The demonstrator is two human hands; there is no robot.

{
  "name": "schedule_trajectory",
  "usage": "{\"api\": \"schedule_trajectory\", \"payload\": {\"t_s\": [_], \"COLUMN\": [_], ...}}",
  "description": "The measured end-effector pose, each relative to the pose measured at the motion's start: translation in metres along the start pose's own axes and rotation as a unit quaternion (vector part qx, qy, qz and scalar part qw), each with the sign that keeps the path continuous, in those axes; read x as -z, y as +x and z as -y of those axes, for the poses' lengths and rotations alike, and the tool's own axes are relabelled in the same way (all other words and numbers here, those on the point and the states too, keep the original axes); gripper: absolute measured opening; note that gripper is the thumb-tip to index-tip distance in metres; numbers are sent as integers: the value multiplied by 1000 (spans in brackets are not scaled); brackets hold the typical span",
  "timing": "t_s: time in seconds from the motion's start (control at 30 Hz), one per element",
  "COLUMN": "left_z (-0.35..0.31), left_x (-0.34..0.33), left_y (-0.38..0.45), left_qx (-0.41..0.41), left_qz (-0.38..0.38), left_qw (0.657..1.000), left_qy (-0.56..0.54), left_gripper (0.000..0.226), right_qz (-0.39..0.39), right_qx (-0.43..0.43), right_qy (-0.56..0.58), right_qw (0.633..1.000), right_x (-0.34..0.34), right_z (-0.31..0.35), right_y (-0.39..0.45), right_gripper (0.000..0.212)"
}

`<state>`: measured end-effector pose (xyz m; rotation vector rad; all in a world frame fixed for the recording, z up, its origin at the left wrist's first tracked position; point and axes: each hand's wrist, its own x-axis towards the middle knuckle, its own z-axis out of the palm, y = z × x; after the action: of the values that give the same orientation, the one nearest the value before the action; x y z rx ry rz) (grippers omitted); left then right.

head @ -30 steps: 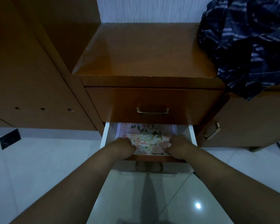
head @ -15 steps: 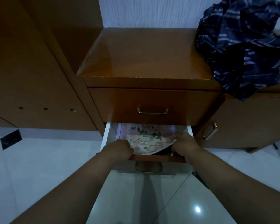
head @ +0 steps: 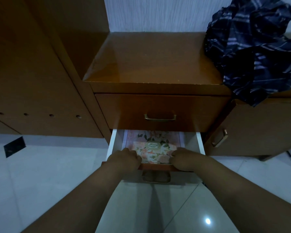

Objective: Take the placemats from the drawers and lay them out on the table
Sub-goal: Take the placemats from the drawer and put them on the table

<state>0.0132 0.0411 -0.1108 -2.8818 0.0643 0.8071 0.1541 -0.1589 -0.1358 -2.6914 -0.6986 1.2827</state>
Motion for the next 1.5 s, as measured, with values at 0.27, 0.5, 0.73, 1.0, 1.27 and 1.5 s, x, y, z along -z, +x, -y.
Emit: {"api": "schedule_trajectory", "payload": {"t_s": [0.27,0.5,0.73,1.0,1.27,1.5], "left_z": [-1,-3,3,5,-2,11], "left_x": [-3,4,22,44,77,78], "left_y": [0,8,-13,-30,-55,-69], "left_qx": [65,147,130,105,55,105], "left_qz": [12,-3,-17,-86,4,121], "left_qw": [986,940,942,961,957,901], "left_qy": [-152,-309,-308,-242,-284,-402], "left_gripper": [38,50,83,34,32,53], "right_qz": [-108,-161,-261,-82,-87,-9], "right_qx": [14,66,107,70,-2,-30], "right_qy": [215,56,79,344,445,425], "right_qw": [970,983,956,933,891,905], "right_x": [11,11,42,74,72,73], "right_z": [-4,-9,3,-16,-28,-19], "right_y": [-18,-22,-50,-85,-86,-99], "right_gripper": [34,39,16,8,24,17]}}
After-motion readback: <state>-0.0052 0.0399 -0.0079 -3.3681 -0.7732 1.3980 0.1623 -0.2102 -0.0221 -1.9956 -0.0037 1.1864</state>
